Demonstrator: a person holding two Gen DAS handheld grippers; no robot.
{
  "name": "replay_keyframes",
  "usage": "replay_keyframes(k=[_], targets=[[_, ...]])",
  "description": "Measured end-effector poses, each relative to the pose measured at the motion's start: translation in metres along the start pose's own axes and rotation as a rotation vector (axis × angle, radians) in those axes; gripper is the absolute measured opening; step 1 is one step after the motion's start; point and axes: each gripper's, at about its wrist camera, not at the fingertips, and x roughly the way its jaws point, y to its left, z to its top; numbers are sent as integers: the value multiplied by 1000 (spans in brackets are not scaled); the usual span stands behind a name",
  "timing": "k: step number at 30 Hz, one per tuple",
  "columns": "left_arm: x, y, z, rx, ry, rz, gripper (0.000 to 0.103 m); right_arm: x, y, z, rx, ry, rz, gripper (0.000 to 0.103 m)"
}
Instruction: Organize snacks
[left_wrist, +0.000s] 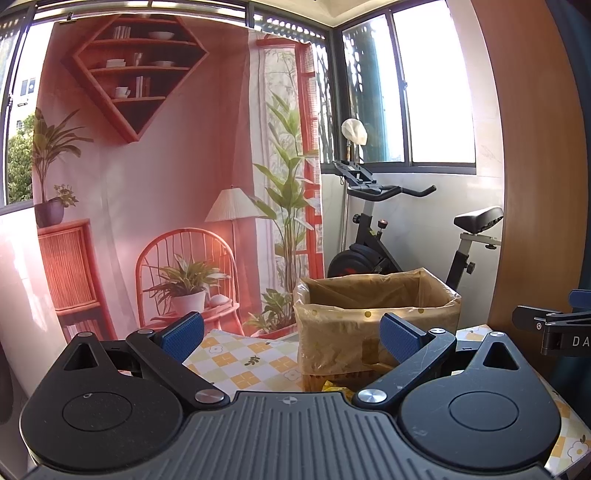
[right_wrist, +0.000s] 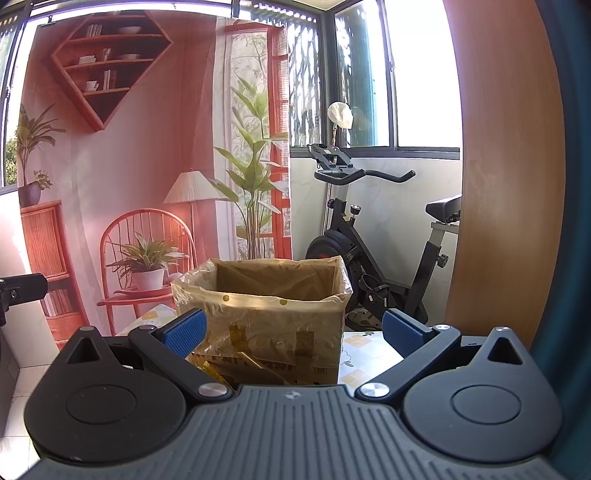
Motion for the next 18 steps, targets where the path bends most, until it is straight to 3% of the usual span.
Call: replay_keyframes(k=[18], targets=[[0,0,-1,-6,2,-5,102,0,1,0,-1,0,-1,103]])
